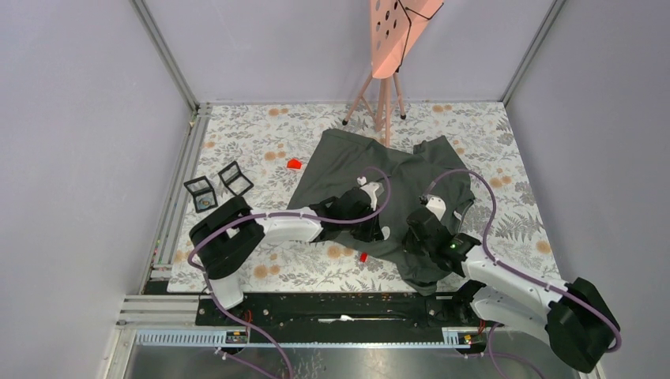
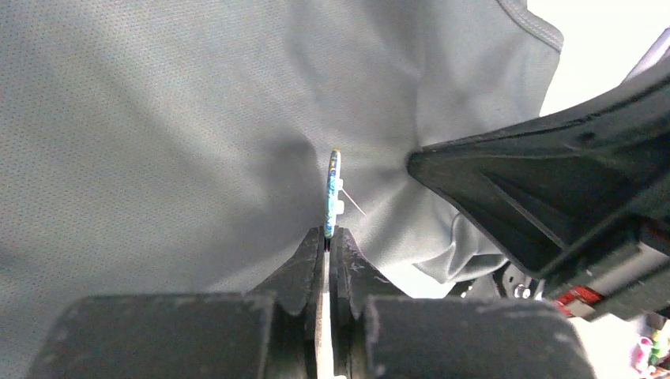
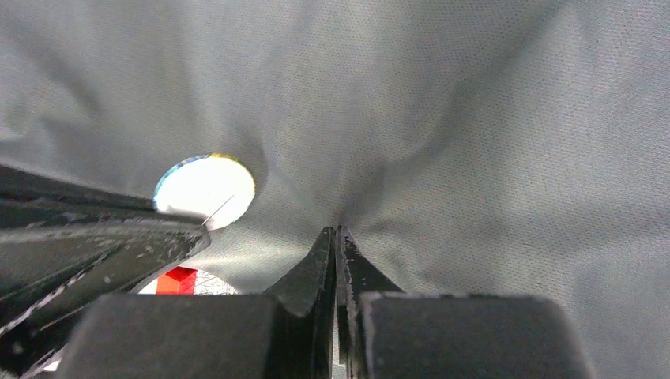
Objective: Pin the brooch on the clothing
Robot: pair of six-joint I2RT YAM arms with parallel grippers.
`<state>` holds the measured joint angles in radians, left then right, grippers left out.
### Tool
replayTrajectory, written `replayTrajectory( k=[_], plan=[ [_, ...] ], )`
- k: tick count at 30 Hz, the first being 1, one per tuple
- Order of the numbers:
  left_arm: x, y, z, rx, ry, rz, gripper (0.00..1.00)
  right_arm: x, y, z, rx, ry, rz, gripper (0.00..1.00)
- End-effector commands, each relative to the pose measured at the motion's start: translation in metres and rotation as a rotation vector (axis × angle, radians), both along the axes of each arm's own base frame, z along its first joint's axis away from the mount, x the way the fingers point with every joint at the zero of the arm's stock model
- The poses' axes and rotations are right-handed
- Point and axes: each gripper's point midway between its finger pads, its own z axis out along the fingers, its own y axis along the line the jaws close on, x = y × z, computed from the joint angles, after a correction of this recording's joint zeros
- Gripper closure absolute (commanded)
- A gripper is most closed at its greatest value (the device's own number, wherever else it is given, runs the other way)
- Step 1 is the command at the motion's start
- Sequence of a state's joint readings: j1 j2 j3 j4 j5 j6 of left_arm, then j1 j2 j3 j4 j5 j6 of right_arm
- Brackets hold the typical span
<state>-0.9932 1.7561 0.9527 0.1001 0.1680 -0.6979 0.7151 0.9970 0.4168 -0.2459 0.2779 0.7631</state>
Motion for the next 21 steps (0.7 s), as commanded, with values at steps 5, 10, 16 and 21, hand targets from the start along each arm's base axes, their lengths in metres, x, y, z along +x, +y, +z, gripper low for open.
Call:
replayTrajectory(
  k=[5,10,16,21],
  plan=[
    [0.013,-0.012,0.002,0.065,-0.086,-0.045,1.0,0.009,0.006,0.012,0.101,-0.137,0.01,1.0],
    [0.011,-0.013,-0.007,0.117,-0.096,-0.06,1.0,0.011,0.015,0.019,0.159,-0.18,0.042,1.0],
    [0.009,-0.018,-0.012,0.166,-0.118,-0.081,1.0,0.013,0.027,0.028,0.232,-0.23,0.083,1.0],
    [0.008,-0.021,-0.014,0.178,-0.119,-0.092,1.0,0.012,0.032,0.03,0.251,-0.244,0.112,1.0]
  ],
)
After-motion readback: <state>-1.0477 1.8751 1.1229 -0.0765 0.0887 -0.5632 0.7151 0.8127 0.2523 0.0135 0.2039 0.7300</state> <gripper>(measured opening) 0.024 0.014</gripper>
